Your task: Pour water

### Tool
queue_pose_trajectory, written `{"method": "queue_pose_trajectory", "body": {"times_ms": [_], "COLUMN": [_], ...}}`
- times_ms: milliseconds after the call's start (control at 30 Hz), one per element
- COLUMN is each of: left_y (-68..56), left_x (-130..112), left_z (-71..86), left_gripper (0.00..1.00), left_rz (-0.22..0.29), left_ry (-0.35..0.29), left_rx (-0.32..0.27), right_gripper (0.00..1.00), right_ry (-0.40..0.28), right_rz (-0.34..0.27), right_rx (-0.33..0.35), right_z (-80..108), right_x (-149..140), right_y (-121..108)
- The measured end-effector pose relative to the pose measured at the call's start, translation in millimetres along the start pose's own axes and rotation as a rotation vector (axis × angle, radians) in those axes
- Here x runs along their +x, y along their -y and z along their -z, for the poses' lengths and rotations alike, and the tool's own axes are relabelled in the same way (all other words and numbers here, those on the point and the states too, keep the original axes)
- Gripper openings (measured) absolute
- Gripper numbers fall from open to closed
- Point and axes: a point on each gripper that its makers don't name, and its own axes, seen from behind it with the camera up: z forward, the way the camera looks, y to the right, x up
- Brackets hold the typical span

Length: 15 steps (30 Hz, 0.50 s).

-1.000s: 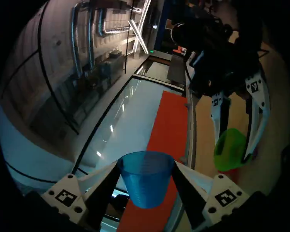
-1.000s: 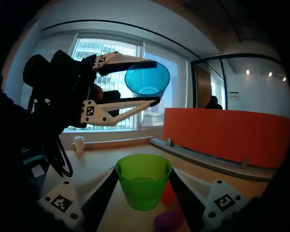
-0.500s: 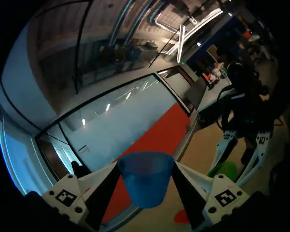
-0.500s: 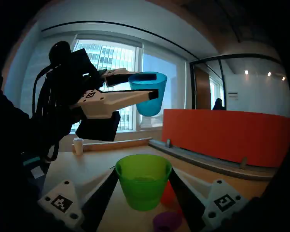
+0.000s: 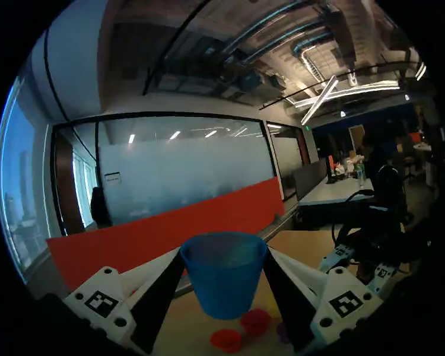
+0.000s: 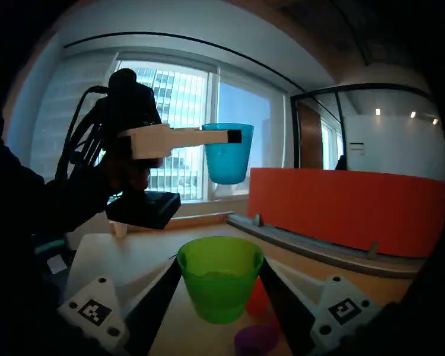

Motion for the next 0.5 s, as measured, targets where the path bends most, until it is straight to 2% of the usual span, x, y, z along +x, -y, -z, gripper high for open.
{"method": "queue_pose_trajectory", "body": {"times_ms": [200, 300, 400, 500], "left_y": [3.8, 6.7, 9.8, 11.5], "left_x": [-4.8, -9.1, -15.0, -24.4], "left_z": [-1.5, -2.0, -0.1, 2.0], "left_gripper": [0.88, 0.88, 0.88, 0.88], "left_rz": [0.124, 0.167, 0.181, 0.175], "left_ry": [0.007, 0.013, 0.023, 0.041], "left_rx": [-0.008, -0.005, 0.000, 0.007], "right_gripper": [0.91, 0.91, 0.91, 0.91], "right_ry": [0.000, 0.000, 0.001, 0.002], "right_rz": [-0.001, -0.002, -0.004, -0.007], "right_rx": [-0.001, -0.001, -0.003, -0.007], "right_z": [0.1, 0.0, 0.6, 1.9], "right_x": [0.5, 0.0, -0.1, -0.1], "right_y": [1.2, 2.2, 2.6, 2.3]}}
